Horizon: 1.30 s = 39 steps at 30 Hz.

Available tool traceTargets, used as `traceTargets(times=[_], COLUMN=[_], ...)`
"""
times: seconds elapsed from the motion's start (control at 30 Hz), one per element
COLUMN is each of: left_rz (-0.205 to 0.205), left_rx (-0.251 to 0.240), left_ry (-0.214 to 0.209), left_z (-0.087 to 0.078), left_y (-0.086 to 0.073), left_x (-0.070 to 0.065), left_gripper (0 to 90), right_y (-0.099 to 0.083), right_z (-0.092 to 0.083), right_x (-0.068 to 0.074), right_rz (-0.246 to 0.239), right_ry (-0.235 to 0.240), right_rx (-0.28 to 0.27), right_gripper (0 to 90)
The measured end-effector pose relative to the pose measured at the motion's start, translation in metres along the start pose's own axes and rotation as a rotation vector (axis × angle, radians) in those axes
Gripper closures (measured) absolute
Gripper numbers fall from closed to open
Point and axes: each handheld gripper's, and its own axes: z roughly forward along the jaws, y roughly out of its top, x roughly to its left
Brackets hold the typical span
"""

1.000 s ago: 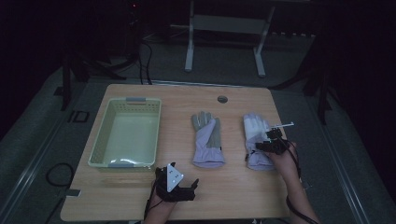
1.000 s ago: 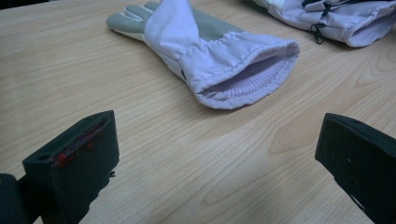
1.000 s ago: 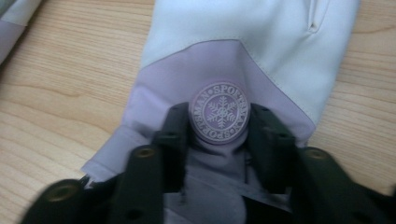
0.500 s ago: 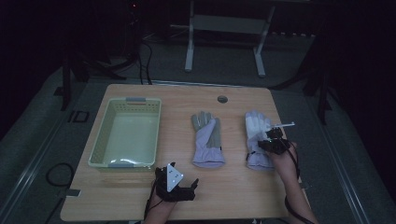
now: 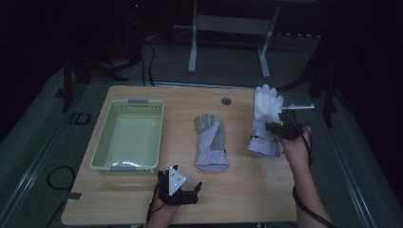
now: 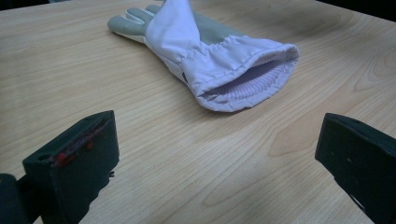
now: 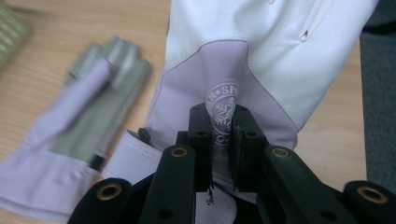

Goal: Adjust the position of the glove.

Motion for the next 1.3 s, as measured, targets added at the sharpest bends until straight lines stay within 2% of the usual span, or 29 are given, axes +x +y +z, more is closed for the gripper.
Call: traceTargets(times=[0.17,0.33,0.43,0.63,0.77,0.87,1.03,1.2,1.27,1.3], left_rz=[0.001,0.007,0.005,0.008,0.006,0.007,0.008,0.002,0.003,0.004], left_rx=[-0.002,0.0,-0.001,-0.003,-0.003,-0.005,-0.007,-0.005,-0.005,-0.005], left_ry=[0.0,0.0,-0.003,-0.007,-0.01,-0.011,-0.01,-0.014,-0.014,-0.014], left_z=[0.0,0.0,0.0,0.0,0.0,0.0,-0.001,0.0,0.0,0.0], left_y=[0.0,0.0,0.0,0.0,0.0,0.0,0.0,0.0,0.0,0.0], left_x=[0.0,-0.001,0.0,0.0,0.0,0.0,0.0,0.0,0.0,0.0], left_gripper=[0.0,0.0,0.0,0.0,0.0,0.0,0.0,0.0,0.0,0.0], right_y=[0.016,0.028,0.033,0.036,0.034,0.03,0.017,0.007,0.005,0.004], right_z=[-0.009,-0.011,-0.006,0.009,0.012,0.018,0.04,0.063,0.07,0.074], right_x=[0.023,0.052,0.072,0.112,0.134,0.143,0.154,0.154,0.153,0.154], right_rz=[-0.001,-0.008,-0.026,-0.075,-0.093,-0.095,-0.092,-0.079,-0.057,-0.07], right_ry=[0.043,0.09,0.114,0.149,0.15,0.155,0.161,0.141,0.14,0.135], right_rx=[-0.03,-0.052,-0.049,-0.009,-0.012,0.0,0.065,0.132,0.155,0.163], right_gripper=[80.5,80.5,80.5,80.4,80.3,80.3,80.2,80.1,79.9,79.8])
